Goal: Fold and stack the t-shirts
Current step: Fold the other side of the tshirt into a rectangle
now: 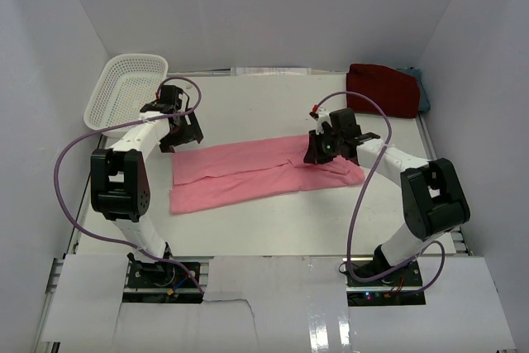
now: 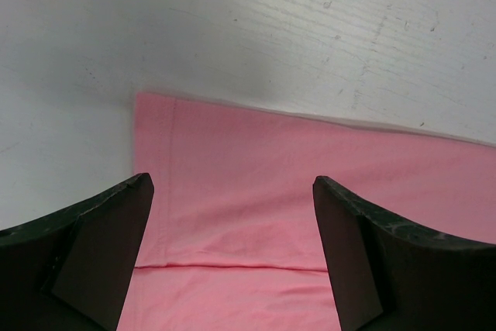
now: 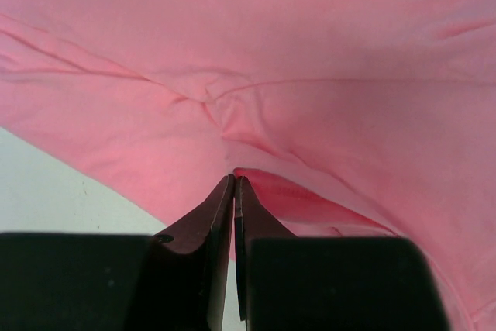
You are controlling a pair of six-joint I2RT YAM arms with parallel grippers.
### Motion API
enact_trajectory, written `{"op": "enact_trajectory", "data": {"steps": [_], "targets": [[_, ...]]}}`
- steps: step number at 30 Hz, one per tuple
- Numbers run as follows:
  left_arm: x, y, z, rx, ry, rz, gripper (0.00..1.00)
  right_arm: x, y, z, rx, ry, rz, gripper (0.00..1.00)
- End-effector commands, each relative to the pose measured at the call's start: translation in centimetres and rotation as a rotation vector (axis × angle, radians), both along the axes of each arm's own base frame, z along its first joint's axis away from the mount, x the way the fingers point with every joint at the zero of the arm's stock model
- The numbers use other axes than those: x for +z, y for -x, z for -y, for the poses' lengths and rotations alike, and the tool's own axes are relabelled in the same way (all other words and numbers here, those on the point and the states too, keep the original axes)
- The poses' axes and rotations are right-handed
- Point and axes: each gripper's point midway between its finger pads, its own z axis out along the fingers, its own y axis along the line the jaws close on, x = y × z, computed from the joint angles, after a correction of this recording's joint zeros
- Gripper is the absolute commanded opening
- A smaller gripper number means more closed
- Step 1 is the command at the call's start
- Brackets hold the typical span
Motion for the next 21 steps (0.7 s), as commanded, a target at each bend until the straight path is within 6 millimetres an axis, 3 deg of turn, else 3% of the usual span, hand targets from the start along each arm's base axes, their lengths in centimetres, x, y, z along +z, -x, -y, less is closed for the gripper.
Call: {"op": "enact_trajectory", "data": {"steps": [1, 12, 21], "targets": [[1.1, -0.6, 0.4, -0.011, 0.016, 0.04, 0.95, 0.3, 2.1, -0.4, 0.019, -0.032, -0.034, 0.08], [1.0, -0.7, 0.5, -0.014, 0.021, 0.038, 0.95, 0.1, 5.6, -0.9, 0.014, -0.064, -0.082, 0.08], [0.8, -0.7, 0.6, -0.018, 0.023, 0.035, 0.95, -0.6, 8.1, -2.9, -0.032, -0.138, -0.243, 0.09]]}}
